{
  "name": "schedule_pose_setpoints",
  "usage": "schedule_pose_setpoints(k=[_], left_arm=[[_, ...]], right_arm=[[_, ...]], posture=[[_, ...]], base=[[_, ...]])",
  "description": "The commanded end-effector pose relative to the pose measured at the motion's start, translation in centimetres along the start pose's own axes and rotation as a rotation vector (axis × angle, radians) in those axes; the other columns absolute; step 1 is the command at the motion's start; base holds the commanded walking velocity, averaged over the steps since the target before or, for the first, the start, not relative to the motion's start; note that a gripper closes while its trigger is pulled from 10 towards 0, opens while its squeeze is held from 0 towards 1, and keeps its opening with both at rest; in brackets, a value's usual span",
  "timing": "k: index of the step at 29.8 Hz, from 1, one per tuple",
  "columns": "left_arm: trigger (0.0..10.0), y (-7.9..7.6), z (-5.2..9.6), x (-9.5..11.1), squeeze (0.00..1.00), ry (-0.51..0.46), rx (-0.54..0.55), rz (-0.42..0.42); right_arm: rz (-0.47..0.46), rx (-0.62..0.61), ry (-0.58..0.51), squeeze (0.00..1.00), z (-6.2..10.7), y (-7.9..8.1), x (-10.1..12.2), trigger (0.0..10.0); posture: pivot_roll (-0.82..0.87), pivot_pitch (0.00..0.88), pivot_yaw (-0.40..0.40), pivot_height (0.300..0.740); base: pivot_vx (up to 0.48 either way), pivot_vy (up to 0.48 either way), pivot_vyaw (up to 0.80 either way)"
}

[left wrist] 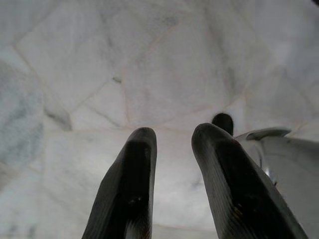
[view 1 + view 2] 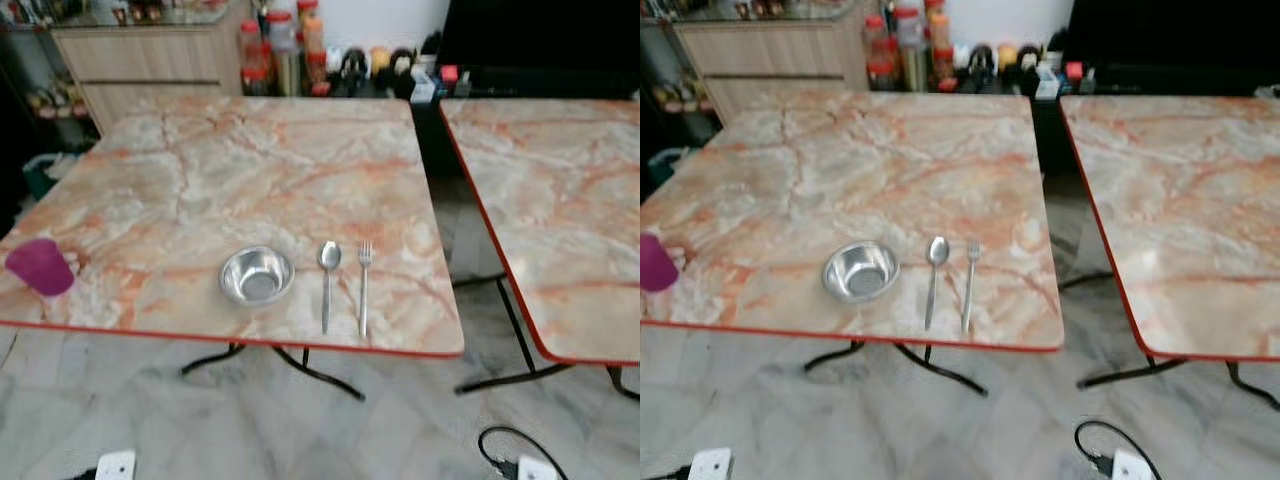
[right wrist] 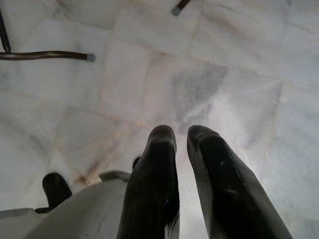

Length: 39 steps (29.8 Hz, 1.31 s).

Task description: Setting the table

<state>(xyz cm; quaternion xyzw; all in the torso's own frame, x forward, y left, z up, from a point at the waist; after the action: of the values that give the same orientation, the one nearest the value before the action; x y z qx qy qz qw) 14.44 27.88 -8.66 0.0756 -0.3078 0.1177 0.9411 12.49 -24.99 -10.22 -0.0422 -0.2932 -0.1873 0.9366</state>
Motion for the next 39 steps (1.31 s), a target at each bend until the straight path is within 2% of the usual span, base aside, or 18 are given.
schedule_pose_setpoints(k=[1, 2, 3, 4, 5, 6, 8, 10, 15, 16, 21, 25, 29, 33, 34, 35, 38, 39], left_arm=[[10.0, 0.4, 0.1, -0.2, 0.0, -0.017, 0.023, 0.033], [10.0, 0.4, 0.1, -0.2, 0.0, -0.017, 0.024, 0.033], [10.0, 0.1, -0.4, 2.8, 0.0, -0.096, 0.015, 0.052], [10.0, 0.0, -0.8, 6.9, 0.0, -0.204, 0.006, 0.077], [10.0, 0.0, -0.8, 6.9, 0.0, -0.204, 0.006, 0.077], [10.0, 0.7, -0.6, 8.6, 0.0, -0.259, 0.024, 0.099], [10.0, 0.9, -0.6, 8.9, 0.0, -0.271, 0.03, 0.109], [10.0, 1.2, -0.4, 10.0, 0.0, -0.306, 0.022, 0.119], [10.0, 0.7, -0.4, 10.4, 0.0, -0.318, -0.012, 0.09], [10.0, 0.2, -0.5, 9.9, 0.0, -0.303, -0.02, 0.072], [10.0, -0.3, -0.3, 8.3, 0.0, -0.287, -0.033, 0.087], [10.0, 0.0, 0.9, 6.9, 0.0, -0.351, -0.037, 0.075], [10.0, 0.0, 3.4, 5.7, 0.0, -0.425, -0.048, -0.006], [10.0, -0.3, 7.0, 5.0, 0.0, -0.498, -0.051, -0.024], [10.0, -0.3, 7.0, 5.0, 0.0, -0.498, -0.051, -0.024], [10.0, -0.4, 8.7, 4.6, 0.0, -0.523, -0.045, -0.017], [10.0, -0.5, 10.7, 4.1, 0.0, -0.536, -0.031, -0.016], [10.0, -0.4, 12.4, 3.8, 0.0, -0.548, -0.014, -0.021]], right_arm=[[0.002, -0.001, 0.003, 0.0, -0.1, 0.1, 0.1, 10.0], [0.001, -0.001, 0.003, 0.0, -0.1, 0.1, 0.1, 10.0], [0.0, -0.001, 0.004, 0.0, 0.0, 0.1, 0.1, 10.0], [-0.003, -0.001, 0.005, 0.0, 0.0, 0.2, 0.0, 10.0], [-0.003, -0.001, 0.005, 0.0, 0.0, 0.2, 0.0, 10.0], [-0.007, 0.0, 0.007, 0.0, 0.0, 0.2, -0.2, 10.0], [-0.008, 0.0, 0.007, 0.0, 0.0, 0.3, -0.2, 10.0], [-0.014, 0.003, 0.011, 0.0, 0.0, 0.4, -0.3, 10.0], [-0.015, 0.005, 0.012, 0.0, 0.0, 0.4, -0.4, 10.0], [-0.013, 0.006, 0.012, 0.0, 0.0, 0.4, -0.4, 10.0], [-0.014, 0.003, 0.007, 0.0, 0.0, 0.3, -0.4, 10.0], [-0.015, 0.0, 0.003, 0.0, 0.0, 0.3, -0.3, 10.0], [-0.009, 0.0, 0.004, 0.0, 0.0, 0.1, -0.1, 10.0], [-0.005, 0.0, 0.003, 0.0, 0.0, 0.0, 0.0, 10.0], [-0.005, 0.0, 0.003, 0.0, 0.0, 0.0, 0.0, 10.0], [-0.003, 0.0, 0.002, 0.0, 0.0, 0.0, 0.1, 10.0], [0.0, 0.001, 0.003, 0.0, -0.1, -0.1, 0.2, 10.0], [0.005, 0.002, 0.004, 0.0, -0.1, -0.1, 0.3, 10.0]], posture=[[0.07, 0.059, 0.016, 0.74], [0.07, 0.059, 0.016, 0.74], [0.07, 0.061, 0.022, 0.74], [0.07, 0.059, 0.029, 0.74], [0.07, 0.059, 0.029, 0.74], [0.08, 0.057, 0.034, 0.74], [0.08, 0.057, 0.034, 0.74], [0.09, 0.057, 0.037, 0.74], [0.09, 0.059, 0.035, 0.74], [0.09, 0.06, 0.036, 0.74], [0.09, 0.06, 0.035, 0.74], [0.1, 0.065, 0.028, 0.74], [0.11, 0.065, 0.027, 0.74], [0.12, 0.063, 0.02, 0.74], [0.12, 0.063, 0.02, 0.74], [0.13, 0.064, 0.014, 0.74], [0.13, 0.064, 0.011, 0.74], [0.14, 0.065, 0.01, 0.74]], base=[[0.0, 0.0, 0.0], [0.0, 0.0, 0.0], [0.0, 0.0, 0.0], [0.0, 0.0, 0.0], [0.0, 0.0, 0.0], [0.0, 0.0, 0.0], [0.0, 0.0, 0.0], [0.0, 0.0, 0.0], [0.0, 0.0, 0.0], [0.0, 0.0, 0.0], [0.0, 0.0, 0.0], [0.0, 0.0, 0.0], [0.0, 0.0, 0.0], [0.0, 0.0, 0.0], [0.0, 0.0, 0.0], [0.0, 0.0, 0.0], [0.0, 0.0, 0.0], [0.0, 0.0, 0.0]])
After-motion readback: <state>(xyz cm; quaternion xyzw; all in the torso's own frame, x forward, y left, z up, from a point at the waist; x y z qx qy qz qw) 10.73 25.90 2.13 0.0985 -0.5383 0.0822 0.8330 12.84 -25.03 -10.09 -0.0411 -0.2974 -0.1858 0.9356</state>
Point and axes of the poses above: a point about 5 cm out from each wrist's last joint towards the gripper, its own z axis pointing back from the gripper into the wrist, its own x axis along the axis of the wrist's last joint, y = z × x, the point moved 1 cm from there along -z, pointing out of the wrist towards the gripper
